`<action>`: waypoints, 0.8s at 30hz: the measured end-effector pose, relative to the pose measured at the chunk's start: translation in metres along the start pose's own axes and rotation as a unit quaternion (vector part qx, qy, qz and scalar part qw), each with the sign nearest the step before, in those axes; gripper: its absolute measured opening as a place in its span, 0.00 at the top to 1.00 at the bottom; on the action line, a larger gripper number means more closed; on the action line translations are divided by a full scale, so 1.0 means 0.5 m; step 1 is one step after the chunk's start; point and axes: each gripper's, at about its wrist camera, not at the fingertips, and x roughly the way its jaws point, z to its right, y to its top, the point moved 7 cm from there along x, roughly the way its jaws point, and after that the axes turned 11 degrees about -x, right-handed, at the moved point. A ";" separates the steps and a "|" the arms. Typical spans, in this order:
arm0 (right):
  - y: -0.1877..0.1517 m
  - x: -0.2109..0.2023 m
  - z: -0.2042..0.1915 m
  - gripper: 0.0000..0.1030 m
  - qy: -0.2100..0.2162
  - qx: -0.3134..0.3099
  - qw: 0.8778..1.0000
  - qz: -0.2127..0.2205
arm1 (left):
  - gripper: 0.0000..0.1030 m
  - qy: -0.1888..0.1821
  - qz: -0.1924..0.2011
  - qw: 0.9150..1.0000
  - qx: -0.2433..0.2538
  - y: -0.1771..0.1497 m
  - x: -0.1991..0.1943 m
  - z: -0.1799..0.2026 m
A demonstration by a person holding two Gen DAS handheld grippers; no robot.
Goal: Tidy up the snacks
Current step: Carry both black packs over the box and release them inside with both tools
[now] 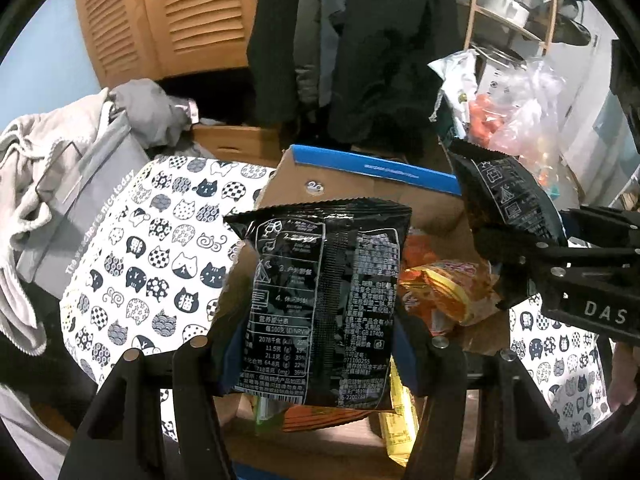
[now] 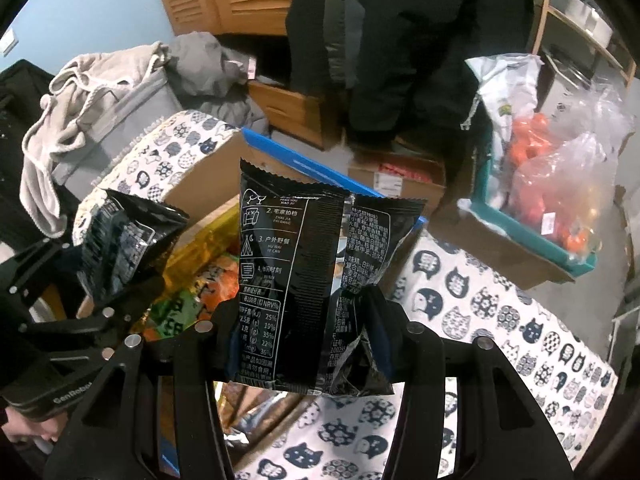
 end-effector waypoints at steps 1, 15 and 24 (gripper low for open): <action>0.003 0.001 -0.004 0.52 0.008 0.002 1.000 0.003 | 0.39 0.003 0.000 1.000 -0.002 0.001 0.000 -0.002; 0.002 -0.039 0.007 0.36 0.003 0.007 1.000 0.026 | 0.28 0.009 -0.001 1.000 0.000 0.000 -0.016 0.004; -0.017 -0.093 0.022 0.30 -0.016 0.013 0.999 0.046 | 0.23 0.012 0.015 1.000 0.012 0.000 -0.057 0.012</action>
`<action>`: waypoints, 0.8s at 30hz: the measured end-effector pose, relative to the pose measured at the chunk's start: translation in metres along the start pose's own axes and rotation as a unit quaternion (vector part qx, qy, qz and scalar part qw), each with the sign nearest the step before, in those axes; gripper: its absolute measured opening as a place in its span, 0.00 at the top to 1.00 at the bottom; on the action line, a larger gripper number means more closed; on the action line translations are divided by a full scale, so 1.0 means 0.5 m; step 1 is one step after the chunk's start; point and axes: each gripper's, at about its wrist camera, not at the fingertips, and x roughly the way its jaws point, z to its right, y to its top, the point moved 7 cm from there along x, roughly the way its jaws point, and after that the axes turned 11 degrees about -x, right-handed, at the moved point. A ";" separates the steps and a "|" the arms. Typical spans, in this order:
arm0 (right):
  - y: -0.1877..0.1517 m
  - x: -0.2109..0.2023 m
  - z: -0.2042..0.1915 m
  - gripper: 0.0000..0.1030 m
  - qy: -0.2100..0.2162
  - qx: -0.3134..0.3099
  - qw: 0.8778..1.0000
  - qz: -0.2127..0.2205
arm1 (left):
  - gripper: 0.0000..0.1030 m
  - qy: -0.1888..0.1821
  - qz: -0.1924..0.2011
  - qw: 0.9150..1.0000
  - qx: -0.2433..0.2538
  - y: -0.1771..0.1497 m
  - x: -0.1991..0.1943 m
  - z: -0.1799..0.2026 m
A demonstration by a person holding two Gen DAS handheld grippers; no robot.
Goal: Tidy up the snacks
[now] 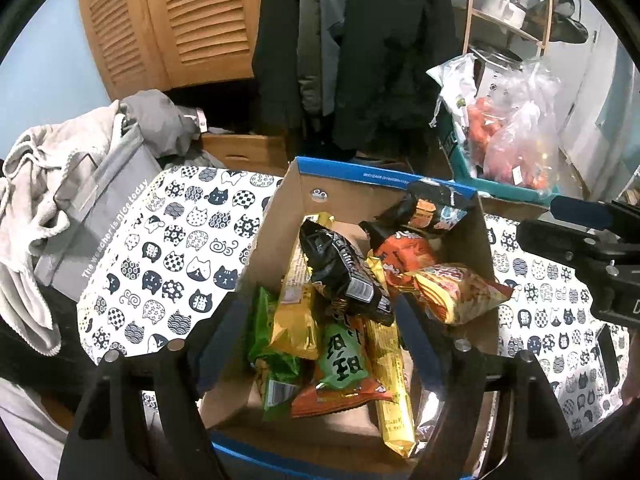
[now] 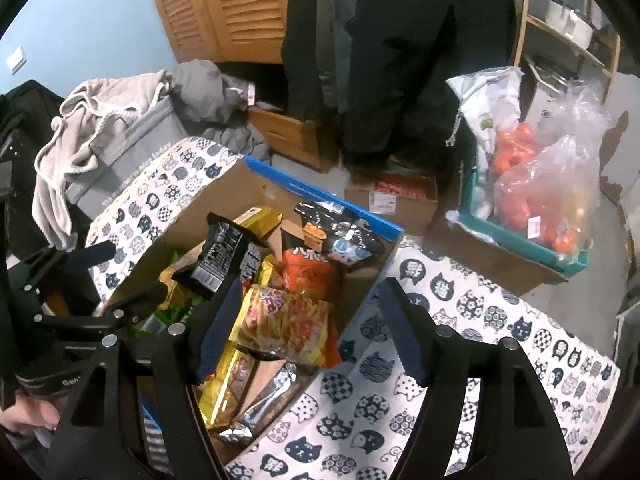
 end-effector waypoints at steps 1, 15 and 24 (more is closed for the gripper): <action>-0.001 -0.004 0.001 0.29 -0.001 0.001 1.000 0.001 | 0.23 0.000 0.002 1.000 0.001 0.001 -0.004 0.001; -0.042 -0.093 0.011 0.25 -0.021 0.005 0.999 0.031 | 0.16 0.009 0.057 0.997 0.046 -0.008 -0.094 0.043; -0.082 -0.134 0.029 0.24 -0.036 0.012 0.999 0.031 | 0.13 -0.010 0.071 0.995 0.067 -0.021 -0.134 0.070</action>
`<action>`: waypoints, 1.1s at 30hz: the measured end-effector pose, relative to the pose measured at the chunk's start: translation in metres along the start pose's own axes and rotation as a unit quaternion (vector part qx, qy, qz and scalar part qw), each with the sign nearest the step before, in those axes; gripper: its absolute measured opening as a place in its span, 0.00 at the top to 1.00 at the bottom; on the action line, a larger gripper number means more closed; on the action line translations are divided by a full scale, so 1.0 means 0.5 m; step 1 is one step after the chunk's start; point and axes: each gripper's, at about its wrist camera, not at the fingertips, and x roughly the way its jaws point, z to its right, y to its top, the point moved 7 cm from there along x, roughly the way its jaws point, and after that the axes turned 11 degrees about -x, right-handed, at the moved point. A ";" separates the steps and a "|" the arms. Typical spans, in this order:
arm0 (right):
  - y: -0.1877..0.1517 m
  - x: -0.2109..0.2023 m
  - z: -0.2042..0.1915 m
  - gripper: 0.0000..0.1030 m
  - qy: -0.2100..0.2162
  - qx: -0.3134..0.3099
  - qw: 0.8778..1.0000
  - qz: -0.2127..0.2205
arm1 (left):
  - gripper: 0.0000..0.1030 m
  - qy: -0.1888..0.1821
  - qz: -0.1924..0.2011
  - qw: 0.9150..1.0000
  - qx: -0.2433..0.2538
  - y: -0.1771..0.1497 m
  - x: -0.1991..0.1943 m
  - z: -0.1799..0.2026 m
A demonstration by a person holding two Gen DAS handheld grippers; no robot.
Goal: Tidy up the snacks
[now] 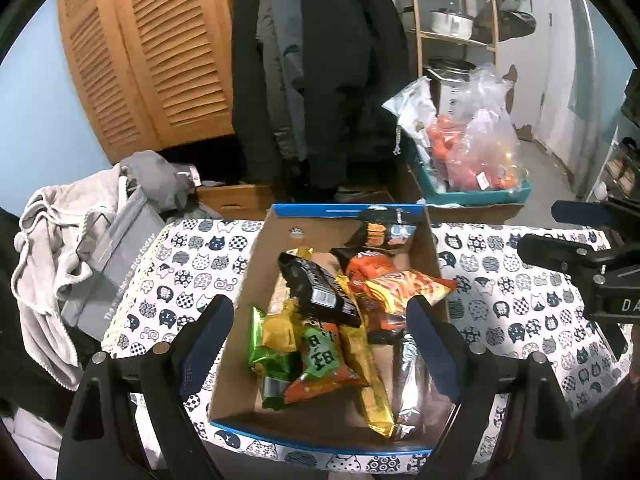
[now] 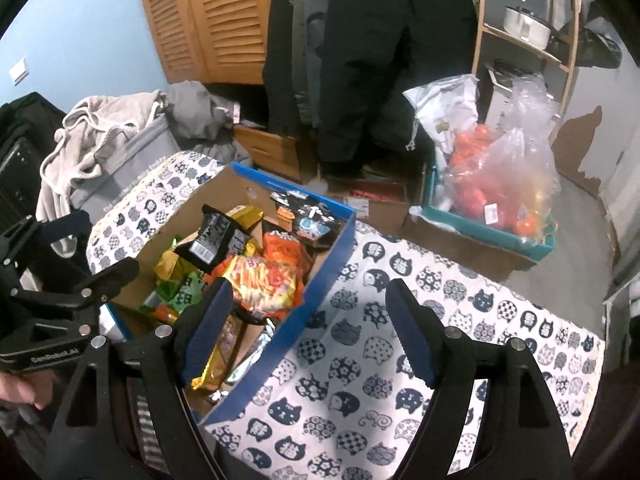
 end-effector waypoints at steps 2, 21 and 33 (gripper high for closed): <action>-0.006 -0.010 0.003 0.24 -0.007 -0.002 1.000 0.005 | 0.13 -0.005 -0.004 1.000 0.005 -0.005 -0.003 0.009; -0.056 -0.017 0.033 0.24 0.006 0.025 1.000 0.002 | 0.13 -0.022 -0.019 0.999 0.014 -0.012 -0.010 0.059; -0.062 -0.023 0.038 0.24 -0.003 0.019 1.000 0.001 | 0.13 -0.026 -0.025 0.999 0.015 -0.017 -0.009 0.068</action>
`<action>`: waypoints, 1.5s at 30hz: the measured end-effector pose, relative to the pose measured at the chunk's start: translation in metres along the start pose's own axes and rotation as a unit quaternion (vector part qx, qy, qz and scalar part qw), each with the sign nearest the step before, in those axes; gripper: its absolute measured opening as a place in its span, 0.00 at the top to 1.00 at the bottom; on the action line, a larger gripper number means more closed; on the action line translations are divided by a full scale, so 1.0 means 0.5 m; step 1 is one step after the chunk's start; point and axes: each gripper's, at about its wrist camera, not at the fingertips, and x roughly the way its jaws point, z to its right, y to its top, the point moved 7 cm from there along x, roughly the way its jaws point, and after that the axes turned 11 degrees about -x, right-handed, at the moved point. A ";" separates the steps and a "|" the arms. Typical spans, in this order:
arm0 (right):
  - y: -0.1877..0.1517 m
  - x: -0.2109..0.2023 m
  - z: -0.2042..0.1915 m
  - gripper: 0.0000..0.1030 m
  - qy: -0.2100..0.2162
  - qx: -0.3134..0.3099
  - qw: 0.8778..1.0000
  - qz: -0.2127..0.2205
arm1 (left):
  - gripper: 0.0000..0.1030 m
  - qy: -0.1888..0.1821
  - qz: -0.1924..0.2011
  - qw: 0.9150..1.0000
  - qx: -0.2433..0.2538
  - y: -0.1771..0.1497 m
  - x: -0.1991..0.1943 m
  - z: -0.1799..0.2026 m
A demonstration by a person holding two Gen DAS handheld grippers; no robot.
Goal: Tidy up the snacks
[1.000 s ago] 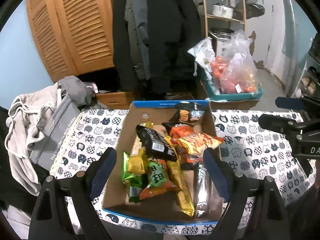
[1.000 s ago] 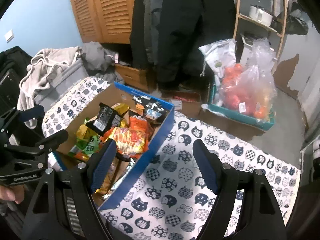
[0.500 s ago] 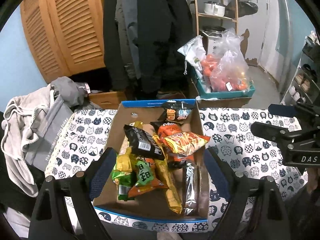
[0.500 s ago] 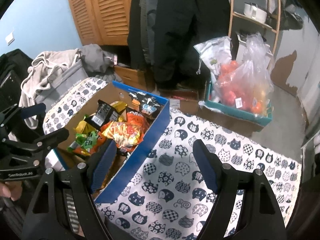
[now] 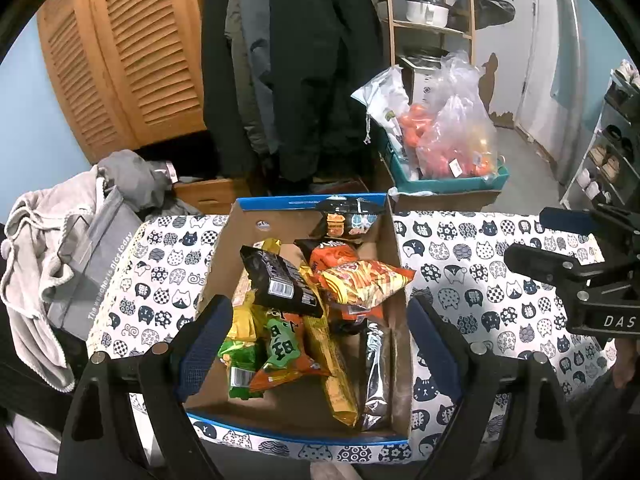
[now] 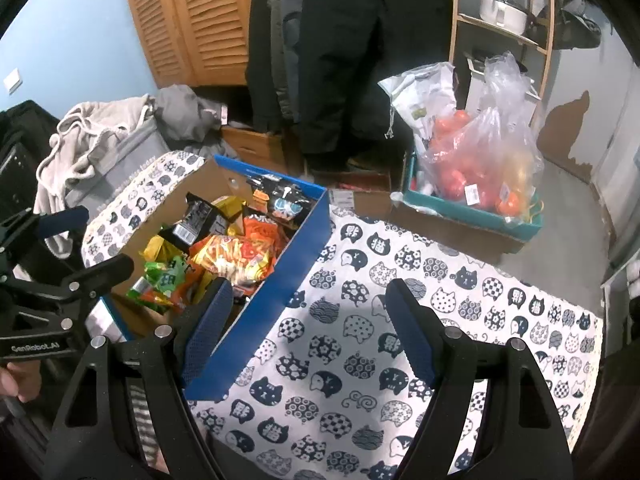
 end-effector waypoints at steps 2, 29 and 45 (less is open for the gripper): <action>0.001 -0.002 0.000 0.24 -0.002 0.000 1.000 0.002 | 0.13 0.000 -0.001 1.000 0.001 -0.002 0.000 0.000; -0.008 0.008 0.003 0.24 -0.005 -0.001 1.000 -0.007 | 0.13 -0.005 -0.017 1.000 -0.009 -0.009 0.003 0.002; -0.008 0.008 0.005 0.24 -0.007 -0.001 1.000 -0.007 | 0.13 -0.007 -0.020 1.000 -0.010 -0.010 0.003 0.006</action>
